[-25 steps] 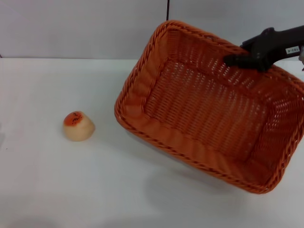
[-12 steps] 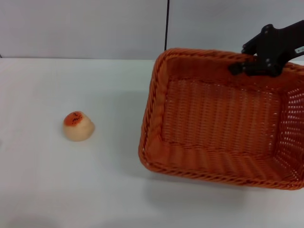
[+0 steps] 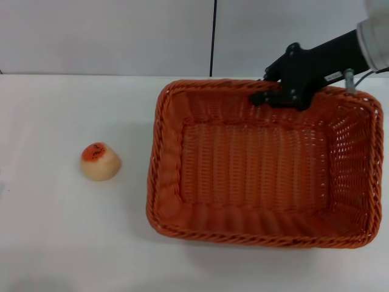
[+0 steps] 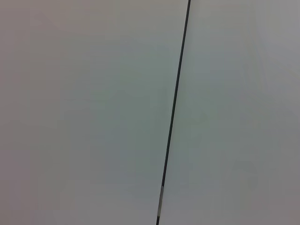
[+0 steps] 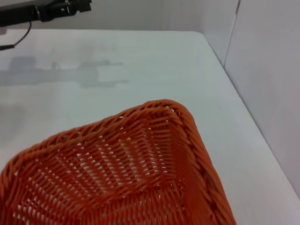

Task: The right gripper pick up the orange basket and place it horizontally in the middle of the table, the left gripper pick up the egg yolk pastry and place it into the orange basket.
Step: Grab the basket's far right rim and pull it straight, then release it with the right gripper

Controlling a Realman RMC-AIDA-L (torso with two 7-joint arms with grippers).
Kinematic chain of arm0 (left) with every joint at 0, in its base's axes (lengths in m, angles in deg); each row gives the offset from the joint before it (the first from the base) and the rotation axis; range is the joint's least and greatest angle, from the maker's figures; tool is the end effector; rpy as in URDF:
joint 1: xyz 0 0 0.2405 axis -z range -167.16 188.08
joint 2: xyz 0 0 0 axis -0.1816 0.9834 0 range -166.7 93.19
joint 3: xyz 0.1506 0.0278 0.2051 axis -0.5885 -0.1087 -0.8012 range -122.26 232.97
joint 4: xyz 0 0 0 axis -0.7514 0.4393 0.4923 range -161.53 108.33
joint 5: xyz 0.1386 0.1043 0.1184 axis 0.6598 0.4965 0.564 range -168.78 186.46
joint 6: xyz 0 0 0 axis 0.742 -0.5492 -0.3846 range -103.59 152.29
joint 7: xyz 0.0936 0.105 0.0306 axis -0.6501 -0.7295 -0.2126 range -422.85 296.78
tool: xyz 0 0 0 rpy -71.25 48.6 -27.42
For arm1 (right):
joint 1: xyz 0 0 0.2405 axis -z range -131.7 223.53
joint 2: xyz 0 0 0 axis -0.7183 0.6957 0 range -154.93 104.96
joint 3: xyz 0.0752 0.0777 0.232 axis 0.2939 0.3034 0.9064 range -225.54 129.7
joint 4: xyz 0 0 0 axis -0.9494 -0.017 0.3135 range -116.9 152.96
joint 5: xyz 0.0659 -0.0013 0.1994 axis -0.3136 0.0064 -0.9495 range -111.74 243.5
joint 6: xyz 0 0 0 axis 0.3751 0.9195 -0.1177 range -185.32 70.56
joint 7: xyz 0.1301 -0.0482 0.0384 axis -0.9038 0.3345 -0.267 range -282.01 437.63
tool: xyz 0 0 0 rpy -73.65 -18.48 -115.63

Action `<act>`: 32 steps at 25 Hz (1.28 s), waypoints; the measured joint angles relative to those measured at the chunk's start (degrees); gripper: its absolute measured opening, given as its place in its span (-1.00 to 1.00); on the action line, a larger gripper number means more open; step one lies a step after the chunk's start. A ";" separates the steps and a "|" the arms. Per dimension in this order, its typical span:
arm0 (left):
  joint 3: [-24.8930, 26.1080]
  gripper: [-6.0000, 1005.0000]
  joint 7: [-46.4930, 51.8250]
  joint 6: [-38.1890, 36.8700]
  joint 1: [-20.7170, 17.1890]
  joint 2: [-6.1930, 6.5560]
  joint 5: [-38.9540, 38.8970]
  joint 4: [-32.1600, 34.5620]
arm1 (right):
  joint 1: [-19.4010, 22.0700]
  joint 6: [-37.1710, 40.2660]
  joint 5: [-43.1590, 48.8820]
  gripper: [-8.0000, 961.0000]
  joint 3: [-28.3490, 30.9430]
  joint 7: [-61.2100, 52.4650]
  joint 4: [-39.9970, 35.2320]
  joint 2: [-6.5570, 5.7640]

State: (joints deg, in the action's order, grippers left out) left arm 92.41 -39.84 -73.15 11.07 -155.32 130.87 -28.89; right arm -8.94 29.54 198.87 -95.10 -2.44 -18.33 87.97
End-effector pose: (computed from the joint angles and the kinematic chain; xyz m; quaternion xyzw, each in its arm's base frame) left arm -0.3915 0.1508 0.0339 -0.5967 -0.2602 -0.3721 0.6617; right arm 0.1613 0.4171 0.0099 -0.9977 -0.0038 0.0290 0.0609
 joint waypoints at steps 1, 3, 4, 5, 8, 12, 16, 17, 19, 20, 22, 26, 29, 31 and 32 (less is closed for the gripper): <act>-0.02 0.50 0.00 0.00 -0.09 0.00 0.00 0.00 | 0.00 0.00 0.00 -0.62 0.00 0.00 0.00 0.00; -0.04 0.49 0.00 0.00 -0.15 0.00 -0.01 0.00 | -0.08 -0.59 -0.12 -0.61 -0.91 0.04 0.06 0.49; -0.05 0.49 0.00 0.00 -0.17 0.00 -0.04 0.00 | -0.19 -0.83 -0.13 -0.61 -1.08 0.19 0.06 0.82; -0.05 0.49 0.00 0.01 -0.17 0.00 -0.06 0.00 | -0.47 -1.42 -0.14 -0.61 -1.17 0.49 0.07 1.54; -0.05 0.49 0.00 0.18 -0.15 -0.01 -0.07 0.01 | -0.72 -2.44 -0.20 -0.60 -1.22 0.73 0.10 2.31; -0.05 0.48 0.00 0.40 0.01 0.00 -0.11 0.08 | -1.02 -5.22 -0.41 -0.59 -1.28 1.32 0.28 3.40; 0.05 0.48 0.00 0.53 0.13 0.05 -0.17 0.34 | -2.14 -6.60 -0.53 -0.58 -1.60 1.54 1.98 3.92; 0.10 0.48 0.00 0.56 0.11 0.06 -0.18 0.36 | -2.35 -6.89 -0.53 -0.58 -2.00 1.60 2.43 4.11; 0.18 0.48 0.00 0.61 0.05 0.06 -0.19 0.42 | -2.46 -7.76 -0.53 -0.58 -3.01 1.65 2.66 4.60; 0.19 0.47 0.00 0.64 0.04 0.08 -0.20 0.43 | -2.35 -9.01 -0.53 -0.57 -4.80 1.66 2.49 5.22; 0.20 0.47 0.00 0.71 -0.04 0.08 -0.24 0.48 | -2.30 -9.37 -0.53 -0.57 -5.67 1.65 2.43 5.46; 0.21 0.47 0.00 0.84 -0.08 0.09 -0.29 0.52 | -2.41 -10.14 -0.53 -0.56 -8.00 1.50 2.45 5.82; 0.21 0.46 0.00 0.88 -0.06 0.09 -0.30 0.51 | -2.40 -10.95 -0.70 -0.55 -8.51 1.44 2.38 5.93; 0.17 0.46 0.00 0.90 0.00 0.09 -0.31 0.51 | -2.11 -11.40 -1.19 -0.55 -8.48 1.47 1.94 5.93; 0.17 0.46 0.00 0.90 0.00 0.09 -0.31 0.51 | -1.90 -11.43 -1.45 -0.55 -8.47 1.55 1.59 5.94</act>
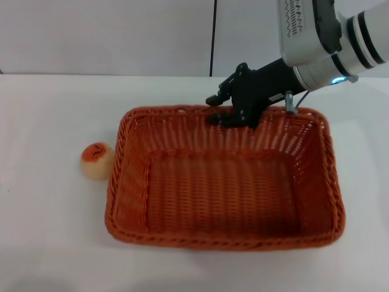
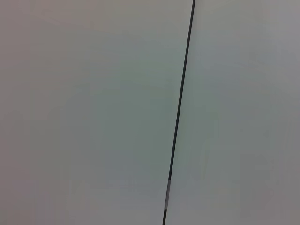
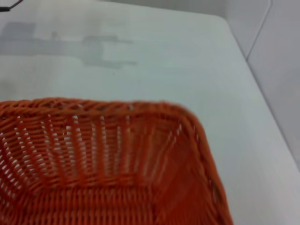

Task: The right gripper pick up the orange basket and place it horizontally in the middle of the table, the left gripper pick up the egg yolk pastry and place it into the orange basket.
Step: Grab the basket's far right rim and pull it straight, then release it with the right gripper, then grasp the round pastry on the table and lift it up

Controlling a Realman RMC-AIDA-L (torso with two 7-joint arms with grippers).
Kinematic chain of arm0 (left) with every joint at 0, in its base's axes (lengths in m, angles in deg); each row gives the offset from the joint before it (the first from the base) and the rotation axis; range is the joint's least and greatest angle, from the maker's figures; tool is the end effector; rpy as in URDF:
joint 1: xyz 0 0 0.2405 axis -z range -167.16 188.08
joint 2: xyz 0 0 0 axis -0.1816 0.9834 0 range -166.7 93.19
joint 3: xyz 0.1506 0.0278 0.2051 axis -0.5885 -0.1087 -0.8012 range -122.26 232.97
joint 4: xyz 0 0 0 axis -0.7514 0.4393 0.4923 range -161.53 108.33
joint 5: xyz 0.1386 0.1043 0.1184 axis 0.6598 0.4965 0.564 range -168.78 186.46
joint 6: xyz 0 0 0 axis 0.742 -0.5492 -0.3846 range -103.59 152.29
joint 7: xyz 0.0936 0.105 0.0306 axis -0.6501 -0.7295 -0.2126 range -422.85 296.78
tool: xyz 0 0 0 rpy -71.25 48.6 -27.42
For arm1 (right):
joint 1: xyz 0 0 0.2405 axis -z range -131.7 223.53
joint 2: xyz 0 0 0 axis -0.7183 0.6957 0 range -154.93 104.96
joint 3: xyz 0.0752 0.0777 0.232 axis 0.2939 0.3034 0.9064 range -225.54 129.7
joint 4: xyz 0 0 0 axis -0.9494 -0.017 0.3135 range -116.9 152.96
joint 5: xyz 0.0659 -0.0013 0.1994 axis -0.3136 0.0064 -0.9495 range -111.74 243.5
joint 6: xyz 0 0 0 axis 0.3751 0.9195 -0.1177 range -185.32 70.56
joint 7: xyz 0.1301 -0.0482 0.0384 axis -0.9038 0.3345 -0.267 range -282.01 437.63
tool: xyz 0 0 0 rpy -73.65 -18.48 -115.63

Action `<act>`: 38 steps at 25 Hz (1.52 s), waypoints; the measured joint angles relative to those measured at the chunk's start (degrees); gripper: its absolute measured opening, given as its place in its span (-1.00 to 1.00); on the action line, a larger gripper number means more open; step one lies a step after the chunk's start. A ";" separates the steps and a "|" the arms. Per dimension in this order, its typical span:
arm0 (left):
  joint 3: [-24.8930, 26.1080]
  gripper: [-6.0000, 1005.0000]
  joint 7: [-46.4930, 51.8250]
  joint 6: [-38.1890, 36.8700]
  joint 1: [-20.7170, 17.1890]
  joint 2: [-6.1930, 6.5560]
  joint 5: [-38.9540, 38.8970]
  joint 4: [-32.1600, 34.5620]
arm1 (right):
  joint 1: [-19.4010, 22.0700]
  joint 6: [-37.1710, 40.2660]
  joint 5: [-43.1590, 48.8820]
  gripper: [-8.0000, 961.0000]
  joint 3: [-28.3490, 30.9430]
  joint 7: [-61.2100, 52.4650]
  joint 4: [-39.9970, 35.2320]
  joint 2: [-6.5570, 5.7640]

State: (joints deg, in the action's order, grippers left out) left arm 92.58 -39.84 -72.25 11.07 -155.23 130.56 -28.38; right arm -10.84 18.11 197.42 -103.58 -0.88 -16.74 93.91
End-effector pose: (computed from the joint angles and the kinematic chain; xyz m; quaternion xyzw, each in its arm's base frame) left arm -0.3957 0.1501 0.0353 -0.5961 -0.2650 -0.3622 0.6658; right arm 0.1383 0.4153 -0.0500 -0.9961 -0.0526 0.0052 0.0702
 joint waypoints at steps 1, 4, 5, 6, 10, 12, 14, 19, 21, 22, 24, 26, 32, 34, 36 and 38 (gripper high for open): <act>-0.02 0.46 0.00 0.07 0.07 0.00 0.00 0.00 | 0.22 -0.01 -0.30 -0.54 0.05 0.00 -0.44 0.01; -0.16 0.46 0.13 0.43 0.30 0.07 0.15 -0.01 | 1.03 0.13 -2.07 -0.40 0.27 -0.13 -1.59 0.01; -0.16 0.46 0.13 0.43 0.30 0.07 0.15 -0.01 | 1.39 0.27 -2.90 -0.25 0.24 -0.23 -1.92 0.02; -0.34 0.45 0.24 0.66 0.55 0.17 0.38 0.10 | 2.35 0.44 -4.29 -0.11 0.07 -0.40 -2.97 0.02; -0.75 0.45 0.10 0.68 0.63 0.27 0.59 0.32 | 4.83 1.68 -7.48 0.23 0.08 -0.74 -5.53 0.16; -4.50 0.45 2.03 -0.22 1.83 0.77 1.96 3.59 | 7.77 3.74 -12.18 0.32 0.25 -1.62 -7.92 0.13; -6.41 0.45 3.71 -0.82 2.63 0.94 2.37 5.60 | 11.61 5.91 -18.52 0.32 0.10 -2.96 -10.78 0.01; -17.45 0.44 10.65 -1.87 7.07 0.74 2.72 15.82 | 23.88 11.14 -39.21 0.32 -0.95 -0.33 -15.50 0.24; -22.87 0.44 12.56 -0.68 9.40 0.68 2.77 18.28 | 31.41 13.28 -52.70 0.32 -1.68 6.27 -13.76 0.27; -22.87 0.44 12.56 -0.68 9.40 0.68 2.77 18.28 | 31.41 13.28 -52.70 0.32 -1.68 6.27 -13.76 0.27; -27.45 0.43 15.07 1.16 11.57 0.63 2.81 19.62 | 36.74 15.97 -60.74 0.32 -1.82 10.30 -10.30 0.30; -28.76 0.43 15.65 2.02 12.28 0.60 2.82 19.77 | 38.99 17.98 -62.82 0.32 -1.40 11.22 -8.13 0.24; -37.13 0.42 18.97 9.77 16.61 0.43 2.83 19.67 | 41.76 19.60 -63.39 0.32 -0.83 11.42 -5.31 0.34; -38.59 0.42 19.12 11.07 17.58 0.34 2.83 19.40 | 42.06 20.14 -63.45 0.32 -0.72 11.59 -3.75 0.31; -38.59 0.42 19.12 11.07 17.58 0.34 2.83 19.40 | 42.12 20.63 -63.48 0.32 -0.54 11.76 -3.16 0.27; -39.28 0.42 19.01 11.77 18.26 0.11 2.83 19.06 | 42.13 20.94 -63.51 0.32 -0.44 11.86 -2.80 0.25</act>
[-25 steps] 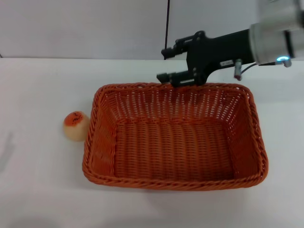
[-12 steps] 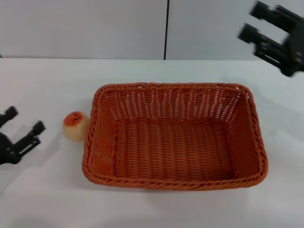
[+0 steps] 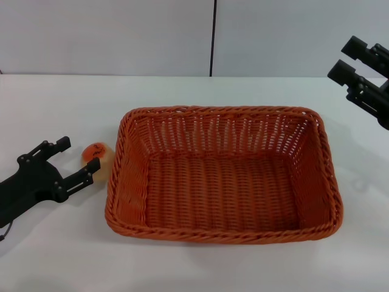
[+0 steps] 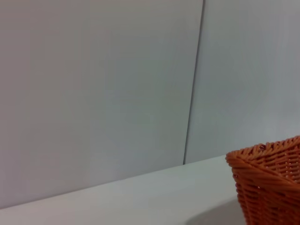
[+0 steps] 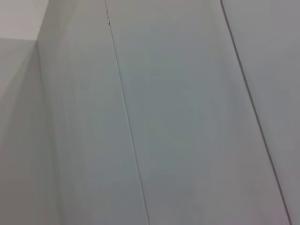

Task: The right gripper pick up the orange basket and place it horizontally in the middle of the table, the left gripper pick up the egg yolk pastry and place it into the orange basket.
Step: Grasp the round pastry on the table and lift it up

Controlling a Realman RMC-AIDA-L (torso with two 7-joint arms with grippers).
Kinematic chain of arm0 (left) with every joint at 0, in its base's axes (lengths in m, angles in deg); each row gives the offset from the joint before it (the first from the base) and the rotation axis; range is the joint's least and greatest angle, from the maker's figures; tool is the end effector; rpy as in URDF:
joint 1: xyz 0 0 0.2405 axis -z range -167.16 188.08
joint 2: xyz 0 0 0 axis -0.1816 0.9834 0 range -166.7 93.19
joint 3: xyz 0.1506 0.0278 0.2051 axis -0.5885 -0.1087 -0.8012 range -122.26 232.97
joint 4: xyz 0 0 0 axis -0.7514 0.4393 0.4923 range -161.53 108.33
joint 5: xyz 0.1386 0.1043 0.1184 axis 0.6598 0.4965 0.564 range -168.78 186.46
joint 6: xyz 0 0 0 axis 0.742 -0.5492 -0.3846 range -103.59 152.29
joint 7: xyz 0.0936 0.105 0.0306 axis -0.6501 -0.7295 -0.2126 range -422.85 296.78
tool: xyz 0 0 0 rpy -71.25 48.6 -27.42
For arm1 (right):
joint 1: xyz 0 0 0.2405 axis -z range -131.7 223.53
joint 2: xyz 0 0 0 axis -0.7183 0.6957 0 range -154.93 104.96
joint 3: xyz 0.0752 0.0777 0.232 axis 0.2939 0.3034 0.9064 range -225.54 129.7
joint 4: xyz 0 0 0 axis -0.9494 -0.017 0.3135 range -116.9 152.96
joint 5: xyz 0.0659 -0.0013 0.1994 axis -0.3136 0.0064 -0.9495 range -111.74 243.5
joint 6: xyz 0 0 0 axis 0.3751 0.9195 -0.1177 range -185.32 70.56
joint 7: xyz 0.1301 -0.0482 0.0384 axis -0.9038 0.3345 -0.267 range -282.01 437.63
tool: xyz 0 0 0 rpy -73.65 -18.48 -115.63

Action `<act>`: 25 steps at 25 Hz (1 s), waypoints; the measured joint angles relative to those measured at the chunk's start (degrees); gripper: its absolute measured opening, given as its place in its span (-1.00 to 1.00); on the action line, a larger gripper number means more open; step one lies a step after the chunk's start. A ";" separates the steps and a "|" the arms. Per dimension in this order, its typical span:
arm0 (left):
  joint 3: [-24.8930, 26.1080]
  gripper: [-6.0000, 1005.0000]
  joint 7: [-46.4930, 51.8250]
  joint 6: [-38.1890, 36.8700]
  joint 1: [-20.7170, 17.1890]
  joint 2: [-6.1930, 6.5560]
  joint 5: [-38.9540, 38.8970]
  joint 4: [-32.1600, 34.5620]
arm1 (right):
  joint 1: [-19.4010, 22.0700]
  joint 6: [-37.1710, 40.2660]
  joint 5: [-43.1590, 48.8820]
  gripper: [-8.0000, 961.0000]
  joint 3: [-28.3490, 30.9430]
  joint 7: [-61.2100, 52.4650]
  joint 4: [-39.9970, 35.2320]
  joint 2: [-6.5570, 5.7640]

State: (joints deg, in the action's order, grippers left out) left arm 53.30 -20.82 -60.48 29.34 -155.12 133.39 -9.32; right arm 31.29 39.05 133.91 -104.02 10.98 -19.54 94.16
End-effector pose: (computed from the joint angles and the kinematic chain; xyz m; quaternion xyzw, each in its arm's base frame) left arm -0.3655 0.2492 -0.0074 -0.8614 -0.2380 -0.2685 0.3596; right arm 0.2566 0.2812 0.0389 -0.8241 0.1514 0.4943 0.2314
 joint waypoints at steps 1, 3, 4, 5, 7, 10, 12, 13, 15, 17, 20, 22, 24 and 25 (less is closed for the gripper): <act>-0.13 0.42 -0.11 0.43 0.16 -0.04 0.00 -0.20 | 0.00 0.00 0.00 0.32 0.00 0.00 0.00 0.00; -0.13 0.41 -0.11 0.43 0.16 -0.04 0.00 -0.20 | -0.20 0.11 -0.03 0.32 -0.09 0.03 0.33 -0.01; -0.13 0.41 -0.11 0.43 0.16 -0.04 0.00 -0.20 | -0.20 0.11 -0.03 0.32 -0.09 0.03 0.33 -0.01; -0.29 0.41 -0.54 2.21 0.17 -0.04 0.00 -1.17 | -0.42 0.04 -0.02 0.32 -0.36 0.04 0.42 -0.03; -0.32 0.41 -0.64 3.35 -0.05 0.00 -0.01 -1.64 | -0.52 -0.07 0.01 0.32 -0.44 0.04 0.42 -0.03; -0.41 0.41 -0.80 4.09 -0.28 0.02 -0.02 -2.59 | -0.74 -0.27 0.03 0.32 -0.47 0.04 0.44 -0.08; -0.44 0.40 -1.06 4.32 -0.30 0.03 0.06 -3.00 | -0.85 -0.31 0.02 0.32 -0.45 0.04 0.46 -0.12; -0.45 0.40 -1.69 4.84 -0.30 0.02 0.28 -3.62 | -0.98 -0.33 0.00 0.32 -0.36 0.04 0.47 -0.14; -0.47 0.40 -2.31 5.88 -0.20 0.01 0.53 -4.68 | -1.07 -0.34 -0.02 0.31 -0.29 0.03 0.49 -0.14; -0.59 0.40 -2.42 6.45 -0.09 0.03 0.53 -5.12 | -1.09 -0.35 0.00 0.31 -0.25 0.03 0.49 -0.15; -1.08 0.40 -2.65 7.41 0.23 0.04 0.57 -5.82 | -1.11 -0.37 0.31 0.31 -0.25 -0.12 0.49 -0.15; -1.19 0.39 -2.83 7.44 0.41 0.03 0.55 -6.03 | -1.08 -0.37 0.32 0.32 -0.24 -0.16 0.49 -0.15; -1.20 0.39 -2.90 7.15 0.52 0.00 0.45 -6.09 | -0.94 -0.37 0.33 0.32 -0.16 -0.19 0.49 -0.15; -1.20 0.34 -2.93 6.98 0.58 -0.02 0.36 -6.15 | -0.75 -0.37 0.34 0.32 -0.05 -0.19 0.49 -0.17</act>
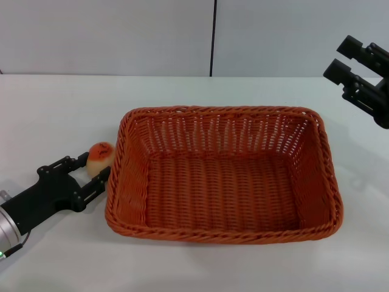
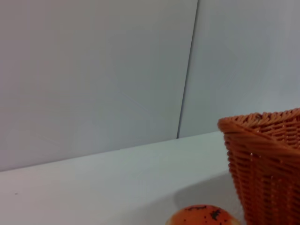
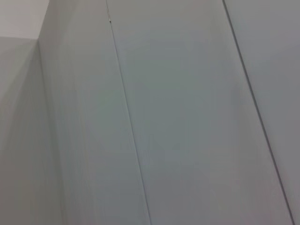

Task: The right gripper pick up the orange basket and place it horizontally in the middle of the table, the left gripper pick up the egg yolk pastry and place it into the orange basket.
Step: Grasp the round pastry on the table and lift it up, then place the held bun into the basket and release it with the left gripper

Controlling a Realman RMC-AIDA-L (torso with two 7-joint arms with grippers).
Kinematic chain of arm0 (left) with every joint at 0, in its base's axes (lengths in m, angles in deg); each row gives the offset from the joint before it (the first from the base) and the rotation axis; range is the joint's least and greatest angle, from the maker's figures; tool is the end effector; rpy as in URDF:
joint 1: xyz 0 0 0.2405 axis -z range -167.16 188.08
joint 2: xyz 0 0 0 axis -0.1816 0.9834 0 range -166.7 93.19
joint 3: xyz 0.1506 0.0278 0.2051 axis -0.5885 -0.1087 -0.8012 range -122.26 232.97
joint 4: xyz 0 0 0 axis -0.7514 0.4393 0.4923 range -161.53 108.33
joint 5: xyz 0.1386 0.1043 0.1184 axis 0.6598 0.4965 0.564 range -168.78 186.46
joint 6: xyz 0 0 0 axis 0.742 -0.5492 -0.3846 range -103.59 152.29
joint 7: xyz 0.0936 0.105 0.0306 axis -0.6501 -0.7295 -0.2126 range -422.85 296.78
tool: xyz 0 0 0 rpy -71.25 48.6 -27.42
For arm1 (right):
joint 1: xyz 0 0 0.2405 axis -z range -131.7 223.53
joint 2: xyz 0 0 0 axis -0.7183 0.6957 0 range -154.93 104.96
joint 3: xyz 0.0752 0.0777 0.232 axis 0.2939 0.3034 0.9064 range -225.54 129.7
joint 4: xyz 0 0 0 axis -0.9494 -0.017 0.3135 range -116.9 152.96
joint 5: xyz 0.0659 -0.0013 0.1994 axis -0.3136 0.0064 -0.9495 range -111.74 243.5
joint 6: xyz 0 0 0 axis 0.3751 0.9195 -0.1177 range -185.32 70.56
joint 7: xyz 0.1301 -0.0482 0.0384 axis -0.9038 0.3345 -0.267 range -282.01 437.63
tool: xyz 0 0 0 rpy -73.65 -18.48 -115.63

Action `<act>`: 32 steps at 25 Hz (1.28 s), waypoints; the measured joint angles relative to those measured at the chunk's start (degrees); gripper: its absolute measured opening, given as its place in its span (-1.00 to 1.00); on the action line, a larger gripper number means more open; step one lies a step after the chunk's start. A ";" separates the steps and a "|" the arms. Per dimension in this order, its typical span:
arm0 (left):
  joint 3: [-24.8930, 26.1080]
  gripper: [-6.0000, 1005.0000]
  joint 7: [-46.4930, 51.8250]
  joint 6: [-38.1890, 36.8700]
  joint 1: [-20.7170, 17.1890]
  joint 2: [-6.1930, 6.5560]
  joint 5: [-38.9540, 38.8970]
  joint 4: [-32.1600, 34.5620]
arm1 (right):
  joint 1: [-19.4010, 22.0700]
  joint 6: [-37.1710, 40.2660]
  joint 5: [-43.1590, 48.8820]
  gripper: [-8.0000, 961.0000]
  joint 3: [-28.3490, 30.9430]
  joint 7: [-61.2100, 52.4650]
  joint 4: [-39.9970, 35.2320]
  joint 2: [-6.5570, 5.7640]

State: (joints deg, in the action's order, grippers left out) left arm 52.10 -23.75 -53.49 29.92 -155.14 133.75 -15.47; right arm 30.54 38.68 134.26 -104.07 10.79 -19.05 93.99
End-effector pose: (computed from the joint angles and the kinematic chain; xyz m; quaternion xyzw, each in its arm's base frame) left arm -0.3656 0.2494 -0.0350 -0.8665 -0.2594 -0.2452 0.3491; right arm 0.2553 0.2844 0.0376 -0.8263 0.1530 0.4919 0.2275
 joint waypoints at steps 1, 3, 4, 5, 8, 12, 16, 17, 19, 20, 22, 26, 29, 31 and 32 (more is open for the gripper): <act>0.01 0.28 -0.10 -0.14 0.06 -0.03 -0.11 -0.17 | 0.00 0.00 0.00 0.32 0.00 0.00 0.00 0.00; 0.10 0.17 -0.76 -0.25 0.14 -0.07 -0.17 -0.80 | 0.25 0.03 0.01 0.32 0.01 -0.02 0.00 -0.07; 0.18 0.11 -1.35 -0.26 0.15 -0.07 -0.19 -1.16 | 0.25 0.03 0.01 0.32 0.01 -0.02 0.00 -0.07; 0.18 0.06 -1.35 -0.26 0.15 -0.07 -0.19 -1.16 | 0.35 0.06 0.01 0.32 0.02 -0.02 0.02 -0.07; 0.48 -0.23 -5.78 -0.29 0.14 -0.09 -0.21 -3.31 | 0.53 0.33 0.01 0.32 0.08 0.04 0.72 -0.13; 1.40 -0.40 -7.61 -0.58 0.11 -0.09 -0.30 -4.38 | 0.72 0.43 0.01 0.32 0.08 0.09 0.84 -0.16; 3.37 -0.48 -7.35 -1.92 -0.33 -0.03 -0.35 -4.45 | 0.98 0.48 0.01 0.32 0.08 0.14 0.87 -0.16; 4.10 -0.49 -7.19 -2.36 -0.50 0.03 -0.38 -4.45 | 1.04 0.49 0.00 0.32 0.08 0.15 0.88 -0.15; 6.38 -0.53 -6.54 -4.15 -0.92 0.21 -0.42 -4.44 | 1.26 0.53 0.01 0.32 0.08 0.16 0.88 -0.15; 8.49 -0.55 -5.36 -6.34 -1.25 0.33 -0.43 -3.88 | 1.36 0.56 -0.01 0.32 0.08 0.16 0.88 -0.15; 9.90 -0.60 -4.38 -7.81 -1.39 0.38 -0.44 -3.27 | 1.50 0.62 -0.09 0.32 0.08 0.17 0.88 -0.15; 14.55 -0.67 -1.06 -12.83 -1.44 0.43 -0.47 -0.07 | 1.60 1.22 -0.29 0.32 0.15 0.19 0.79 -0.19; 16.98 -0.71 2.24 -17.65 -0.70 0.51 -0.47 1.85 | 1.60 1.70 -0.35 0.32 0.21 0.20 0.57 -0.21; 17.34 -0.72 3.96 -20.78 -0.09 0.53 -0.46 2.62 | 1.56 2.03 -0.40 0.32 0.27 0.21 0.51 -0.22; 17.11 -0.73 4.41 -22.28 0.39 0.53 -0.26 2.78 | 1.50 2.12 -0.41 0.32 0.29 0.21 0.46 -0.22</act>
State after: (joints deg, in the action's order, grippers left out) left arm 69.22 -19.34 -75.77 30.31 -154.61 133.49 -12.69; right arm 32.03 40.79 133.85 -103.78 11.00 -18.59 93.77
